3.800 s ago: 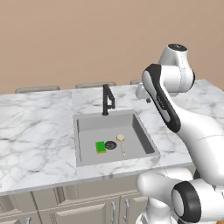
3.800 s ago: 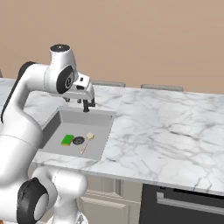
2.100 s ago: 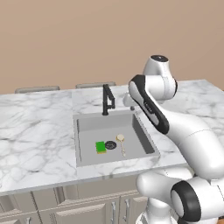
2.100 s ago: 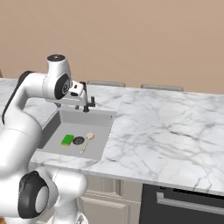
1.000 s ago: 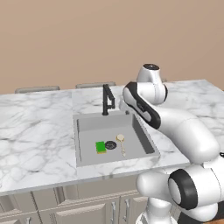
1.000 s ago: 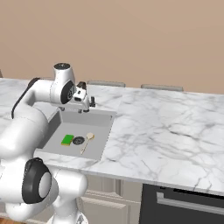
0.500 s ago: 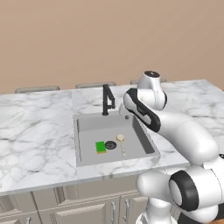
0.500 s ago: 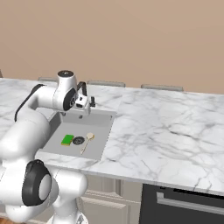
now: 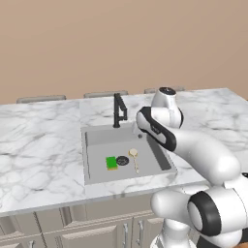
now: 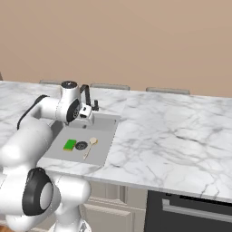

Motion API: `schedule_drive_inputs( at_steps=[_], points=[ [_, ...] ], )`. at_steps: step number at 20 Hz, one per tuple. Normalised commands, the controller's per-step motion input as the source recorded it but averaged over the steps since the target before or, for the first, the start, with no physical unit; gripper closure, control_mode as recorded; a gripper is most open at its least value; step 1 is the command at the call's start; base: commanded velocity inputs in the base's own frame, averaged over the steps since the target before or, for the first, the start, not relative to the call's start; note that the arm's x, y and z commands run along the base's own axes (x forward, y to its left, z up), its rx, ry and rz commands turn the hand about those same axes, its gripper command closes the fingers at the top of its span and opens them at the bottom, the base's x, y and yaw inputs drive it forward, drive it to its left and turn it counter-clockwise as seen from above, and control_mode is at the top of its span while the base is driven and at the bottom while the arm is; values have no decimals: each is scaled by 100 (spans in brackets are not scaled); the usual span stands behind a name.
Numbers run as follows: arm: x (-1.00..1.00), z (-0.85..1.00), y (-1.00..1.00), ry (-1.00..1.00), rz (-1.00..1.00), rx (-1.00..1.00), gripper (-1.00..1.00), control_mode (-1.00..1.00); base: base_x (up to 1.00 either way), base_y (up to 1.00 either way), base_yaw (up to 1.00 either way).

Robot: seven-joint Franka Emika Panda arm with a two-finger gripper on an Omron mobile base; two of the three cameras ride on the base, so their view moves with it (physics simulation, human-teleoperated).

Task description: Pick up the sponge and dish brush from the sink, and place them back in the cabinet, and close the cabinet door.

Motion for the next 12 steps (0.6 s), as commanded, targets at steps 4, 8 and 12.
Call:
schedule_drive_inputs(
  at_steps=[4, 8, 12],
  points=[
    [9, -27, 0, -1, 0, 0, -100, -100, 0, 0, 0],
    [14, -34, 0, -3, 0, -2, -100, -100, 0, 0, 0],
    [11, -31, 0, -1, 0, -3, -100, -100, 0, 0, 0]
  ],
)
